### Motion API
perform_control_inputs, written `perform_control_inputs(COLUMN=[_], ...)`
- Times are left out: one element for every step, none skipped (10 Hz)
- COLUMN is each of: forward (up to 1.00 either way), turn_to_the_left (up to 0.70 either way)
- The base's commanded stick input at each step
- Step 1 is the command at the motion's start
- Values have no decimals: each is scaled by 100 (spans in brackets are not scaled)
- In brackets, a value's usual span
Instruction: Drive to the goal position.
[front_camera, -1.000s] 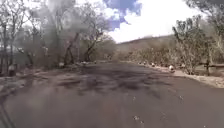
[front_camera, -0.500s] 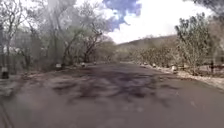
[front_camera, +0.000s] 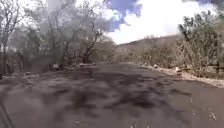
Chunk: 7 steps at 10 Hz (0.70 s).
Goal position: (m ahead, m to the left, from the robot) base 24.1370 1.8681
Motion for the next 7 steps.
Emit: perform_control_inputs(forward=[70, 70, 70, 70, 70, 70, 70], turn_to_the_left=[0, 0, 0, 0, 0, 0, 0])
